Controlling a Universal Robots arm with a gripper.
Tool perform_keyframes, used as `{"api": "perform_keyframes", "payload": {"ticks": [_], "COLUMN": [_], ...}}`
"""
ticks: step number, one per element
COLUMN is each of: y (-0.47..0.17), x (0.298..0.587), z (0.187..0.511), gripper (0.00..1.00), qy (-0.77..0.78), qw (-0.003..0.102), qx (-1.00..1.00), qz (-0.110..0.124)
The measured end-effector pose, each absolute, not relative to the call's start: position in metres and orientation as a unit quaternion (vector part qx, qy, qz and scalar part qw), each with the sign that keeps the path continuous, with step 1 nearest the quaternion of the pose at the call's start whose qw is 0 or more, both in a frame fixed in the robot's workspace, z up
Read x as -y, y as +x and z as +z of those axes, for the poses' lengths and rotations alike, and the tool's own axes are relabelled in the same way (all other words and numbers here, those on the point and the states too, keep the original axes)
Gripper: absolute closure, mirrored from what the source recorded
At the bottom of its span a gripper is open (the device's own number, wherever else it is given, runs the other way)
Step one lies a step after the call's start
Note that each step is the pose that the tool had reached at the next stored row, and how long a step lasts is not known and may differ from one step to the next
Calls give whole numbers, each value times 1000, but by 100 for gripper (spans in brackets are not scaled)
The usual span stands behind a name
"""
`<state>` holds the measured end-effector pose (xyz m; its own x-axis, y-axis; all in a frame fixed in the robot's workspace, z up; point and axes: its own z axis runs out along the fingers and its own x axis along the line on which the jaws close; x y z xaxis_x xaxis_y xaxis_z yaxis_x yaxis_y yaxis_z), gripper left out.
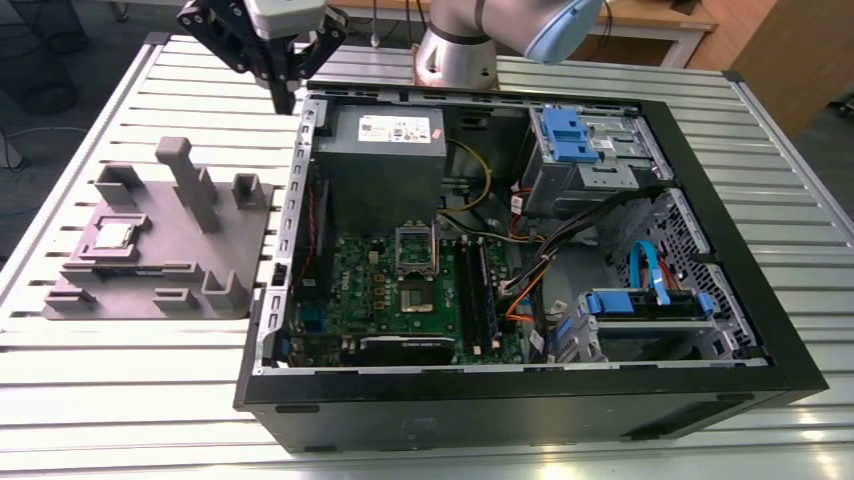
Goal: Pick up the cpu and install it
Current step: 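Reach for the cpu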
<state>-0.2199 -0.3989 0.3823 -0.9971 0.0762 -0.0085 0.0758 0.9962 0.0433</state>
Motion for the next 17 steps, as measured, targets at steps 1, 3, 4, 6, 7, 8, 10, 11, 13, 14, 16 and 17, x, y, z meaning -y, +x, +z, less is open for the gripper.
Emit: {"api": "perform_keyframes", "payload": {"ticks": [1,3,4,6,7,8,10,11,13,14,16,17], "y": [-220,-221,-222,-222,-223,-223,-225,-226,-228,-229,-231,-231], "x": [399,399,399,399,399,399,399,399,399,399,399,399], "z": [382,382,382,382,382,382,382,382,382,382,381,381], "gripper": [90,90,90,90,90,90,90,90,90,90,90,90], "qy": [38,38,38,38,38,38,38,38,38,38,38,38], "qw": [5,5,5,5,5,5,5,5,5,5,5,5], "qx": [-999,-999,-999,-999,-999,-999,-999,-999,-999,-999,-999,-999], "qz": [21,21,21,21,21,21,21,21,21,21,21,21]}}
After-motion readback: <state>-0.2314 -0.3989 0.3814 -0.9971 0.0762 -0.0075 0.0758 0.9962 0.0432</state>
